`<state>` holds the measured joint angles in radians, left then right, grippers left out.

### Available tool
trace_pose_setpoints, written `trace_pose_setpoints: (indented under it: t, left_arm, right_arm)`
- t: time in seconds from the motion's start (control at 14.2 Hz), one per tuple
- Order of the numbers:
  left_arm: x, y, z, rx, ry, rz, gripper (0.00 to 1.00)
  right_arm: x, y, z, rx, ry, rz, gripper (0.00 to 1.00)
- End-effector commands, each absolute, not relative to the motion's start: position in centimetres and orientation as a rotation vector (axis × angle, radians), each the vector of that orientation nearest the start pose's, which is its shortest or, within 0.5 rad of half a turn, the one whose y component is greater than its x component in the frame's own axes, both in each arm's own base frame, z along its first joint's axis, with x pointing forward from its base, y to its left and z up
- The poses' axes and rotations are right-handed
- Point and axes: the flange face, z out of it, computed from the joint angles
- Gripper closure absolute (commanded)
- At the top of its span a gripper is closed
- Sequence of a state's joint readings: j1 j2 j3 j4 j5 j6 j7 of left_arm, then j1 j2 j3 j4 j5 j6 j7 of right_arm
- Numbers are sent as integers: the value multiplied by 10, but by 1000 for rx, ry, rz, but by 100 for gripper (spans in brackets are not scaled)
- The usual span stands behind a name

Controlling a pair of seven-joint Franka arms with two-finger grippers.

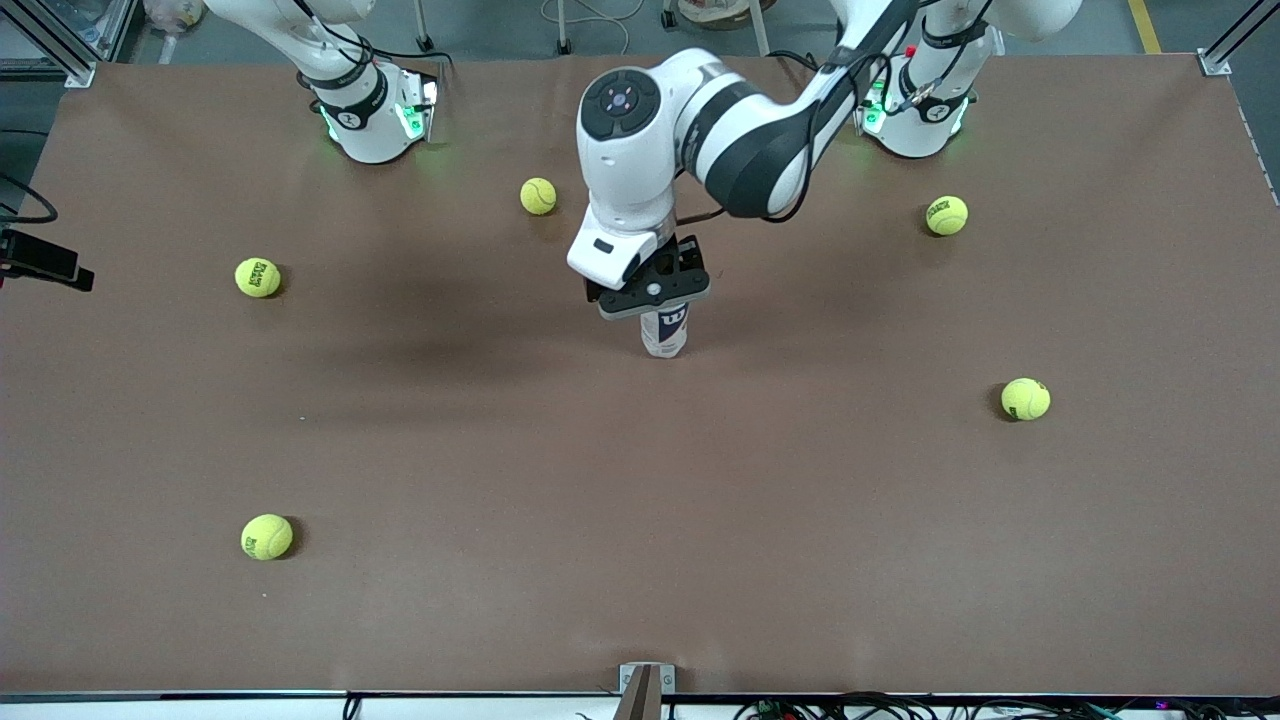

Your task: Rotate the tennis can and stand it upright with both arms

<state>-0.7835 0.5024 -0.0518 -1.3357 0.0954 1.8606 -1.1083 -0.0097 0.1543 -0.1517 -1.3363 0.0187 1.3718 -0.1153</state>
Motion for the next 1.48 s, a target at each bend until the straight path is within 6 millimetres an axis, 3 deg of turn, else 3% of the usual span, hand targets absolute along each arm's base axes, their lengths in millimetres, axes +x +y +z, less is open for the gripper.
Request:
trace_pose_setpoints:
  t: [0.0,0.14,0.49,0.7,1.05,1.41]
  left_arm:
    - [526,-457,479,-3087,-490,-164,0]
    - [552,-403,508,-3102,-468,-178,0]
    - [594,-264,551,-3098,-332,-118,0]
    - [602,-186,572,-3131,-189,-42,0]
    - [594,-113,608,-3135,-83,-39,0]
    - [586,-48,631,-3180,30,-37,0]
  right_arm:
    - [538,-80,629,-3108,41,90,0]
    - [530,-78,629,-3111,30,79,0]
    - [522,-74,638,-3116,-18,90,0]
    - [516,-72,646,-3132,-28,101,0]
    - [516,-72,646,-3134,-28,102,0]
    - [516,-67,646,-3133,-40,104,0]
